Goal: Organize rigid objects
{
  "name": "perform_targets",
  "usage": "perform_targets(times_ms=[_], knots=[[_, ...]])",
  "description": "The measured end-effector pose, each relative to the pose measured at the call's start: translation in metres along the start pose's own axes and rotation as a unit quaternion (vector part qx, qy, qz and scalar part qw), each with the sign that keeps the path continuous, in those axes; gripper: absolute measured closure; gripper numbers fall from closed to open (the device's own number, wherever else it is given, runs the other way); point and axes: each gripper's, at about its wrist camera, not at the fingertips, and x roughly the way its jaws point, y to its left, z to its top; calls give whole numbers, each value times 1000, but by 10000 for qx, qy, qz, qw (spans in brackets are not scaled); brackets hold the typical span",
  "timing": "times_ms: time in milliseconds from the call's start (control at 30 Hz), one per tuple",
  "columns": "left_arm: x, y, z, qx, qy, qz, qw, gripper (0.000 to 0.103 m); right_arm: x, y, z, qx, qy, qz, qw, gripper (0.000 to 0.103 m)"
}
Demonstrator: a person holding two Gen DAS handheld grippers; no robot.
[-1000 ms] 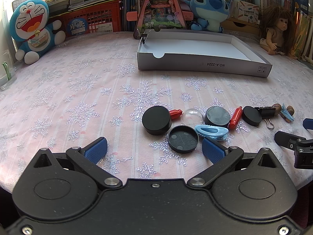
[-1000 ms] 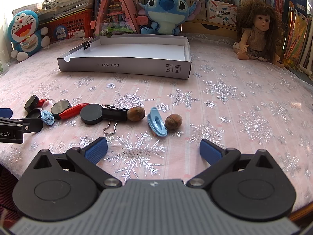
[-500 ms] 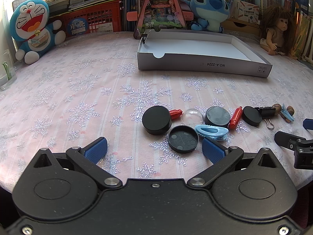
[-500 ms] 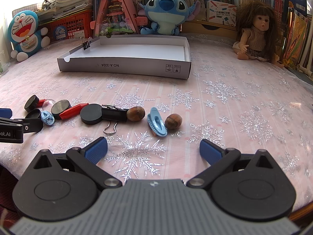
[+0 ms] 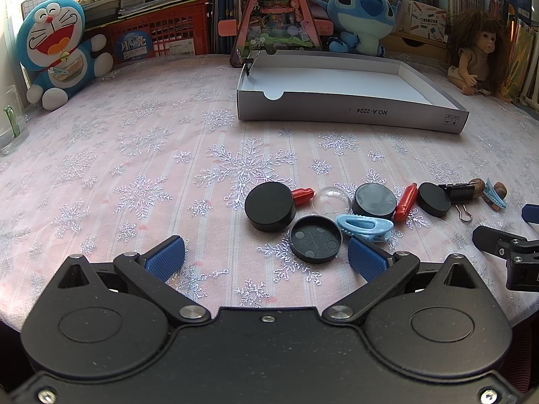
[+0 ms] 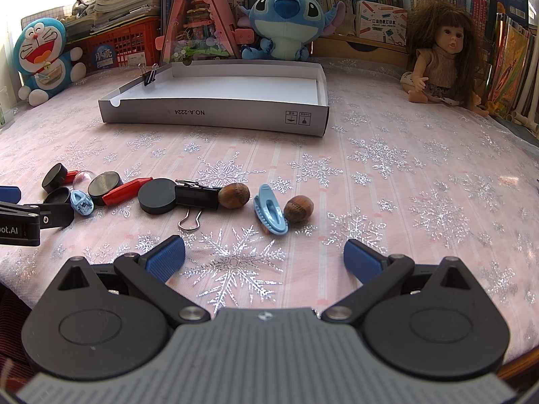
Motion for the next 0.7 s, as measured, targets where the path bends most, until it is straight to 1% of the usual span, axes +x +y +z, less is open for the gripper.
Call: perform_targets(times_ms=[567,700], knots=[[0,0,0,1,-7,1,10000,0,-2,2,-1,-1,-5,-2,10000,0],[-1,3,-2,28,-86,-34,10000,0,0,-1,-1,22,-18,7,10000,0]])
